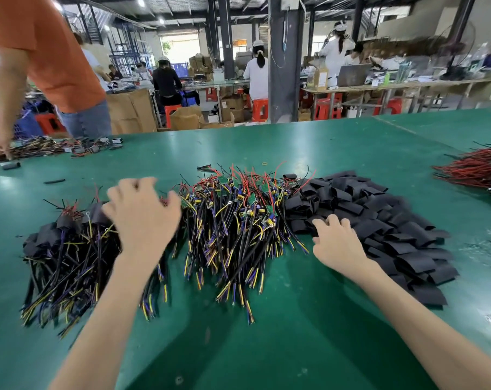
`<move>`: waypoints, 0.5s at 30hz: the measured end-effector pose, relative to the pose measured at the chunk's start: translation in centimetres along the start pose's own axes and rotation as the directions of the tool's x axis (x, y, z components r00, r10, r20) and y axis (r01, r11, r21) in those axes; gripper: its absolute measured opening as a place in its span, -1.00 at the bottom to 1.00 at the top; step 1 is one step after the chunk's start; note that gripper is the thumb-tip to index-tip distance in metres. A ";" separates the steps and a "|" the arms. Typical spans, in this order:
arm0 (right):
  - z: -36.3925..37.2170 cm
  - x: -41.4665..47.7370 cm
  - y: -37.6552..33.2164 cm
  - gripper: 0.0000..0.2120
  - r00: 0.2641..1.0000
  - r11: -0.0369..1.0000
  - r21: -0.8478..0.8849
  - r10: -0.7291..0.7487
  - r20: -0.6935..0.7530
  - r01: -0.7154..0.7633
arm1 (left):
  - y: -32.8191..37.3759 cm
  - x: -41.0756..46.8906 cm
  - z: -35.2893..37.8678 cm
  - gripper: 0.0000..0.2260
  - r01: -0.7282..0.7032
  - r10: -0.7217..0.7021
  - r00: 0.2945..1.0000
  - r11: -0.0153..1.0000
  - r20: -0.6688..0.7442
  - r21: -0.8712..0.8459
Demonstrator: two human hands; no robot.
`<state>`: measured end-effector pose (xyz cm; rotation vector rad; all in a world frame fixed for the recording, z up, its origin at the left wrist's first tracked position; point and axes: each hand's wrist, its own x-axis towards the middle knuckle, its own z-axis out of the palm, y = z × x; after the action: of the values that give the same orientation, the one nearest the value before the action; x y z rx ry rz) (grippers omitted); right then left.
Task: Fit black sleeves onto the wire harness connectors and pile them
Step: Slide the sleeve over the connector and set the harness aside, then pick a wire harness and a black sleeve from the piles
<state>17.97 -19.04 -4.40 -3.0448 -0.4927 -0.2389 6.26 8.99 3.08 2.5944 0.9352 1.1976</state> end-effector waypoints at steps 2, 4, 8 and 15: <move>0.0 -0.1 -0.1 -0.65 1.000 1.000 0.004 0.000 -0.030 0.000 | 3.2 -0.3 0.9 -0.74 -0.127 0.137 0.986 0.986 0.095 -0.104; -0.1 -0.1 -0.1 -0.66 0.999 1.000 -0.004 -0.012 -0.035 0.012 | 6.5 -0.6 2.6 -0.76 -0.169 0.229 0.940 0.956 0.251 -0.240; -0.2 -0.4 -0.5 -0.66 0.996 0.995 -0.034 -0.089 0.017 0.090 | 10.9 -1.1 7.0 -0.64 -0.257 0.283 0.872 0.959 0.400 -0.120; -0.3 -0.8 -1.0 -0.73 0.991 0.987 -0.085 -0.134 0.000 0.133 | 13.1 -1.1 9.2 -0.83 -0.227 0.194 0.879 0.974 0.436 0.023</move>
<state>16.87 -18.33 -4.21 -3.0951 -0.7052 -0.2817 18.71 -0.86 0.91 2.9014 0.6262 0.5776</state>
